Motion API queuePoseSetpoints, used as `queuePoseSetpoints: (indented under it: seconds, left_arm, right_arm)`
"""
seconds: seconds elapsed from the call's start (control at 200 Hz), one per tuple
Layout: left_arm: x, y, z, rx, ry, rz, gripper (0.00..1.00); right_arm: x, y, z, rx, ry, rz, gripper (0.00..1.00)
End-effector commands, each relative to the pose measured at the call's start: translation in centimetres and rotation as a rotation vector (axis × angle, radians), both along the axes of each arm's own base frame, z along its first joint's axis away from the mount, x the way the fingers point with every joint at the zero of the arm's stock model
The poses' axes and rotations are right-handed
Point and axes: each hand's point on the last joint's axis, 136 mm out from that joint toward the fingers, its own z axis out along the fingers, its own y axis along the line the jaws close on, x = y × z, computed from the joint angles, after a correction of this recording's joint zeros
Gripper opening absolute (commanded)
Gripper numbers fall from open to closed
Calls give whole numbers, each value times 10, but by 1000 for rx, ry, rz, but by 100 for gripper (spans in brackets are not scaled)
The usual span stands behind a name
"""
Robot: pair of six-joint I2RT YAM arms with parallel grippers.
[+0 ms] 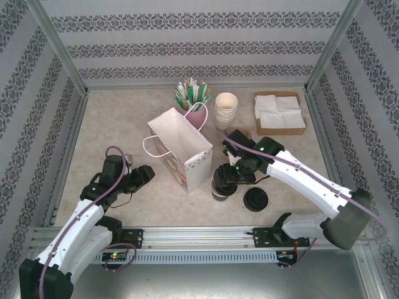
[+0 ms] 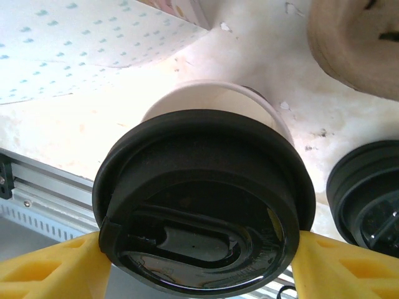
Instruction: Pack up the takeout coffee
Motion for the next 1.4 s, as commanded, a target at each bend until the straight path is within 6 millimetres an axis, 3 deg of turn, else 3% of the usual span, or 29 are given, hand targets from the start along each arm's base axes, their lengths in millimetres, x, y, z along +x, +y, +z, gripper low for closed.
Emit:
queuePoseSetpoints:
  seconds: [0.0,1.394]
  left_arm:
    - [-1,-1,8,19,-18,-21,60]
    - [-4,1,6,26,-15,-12,60]
  right_arm:
    - [1,6,3,-5,-10,45,73]
    - [5,6,-21,-161,1,110,75]
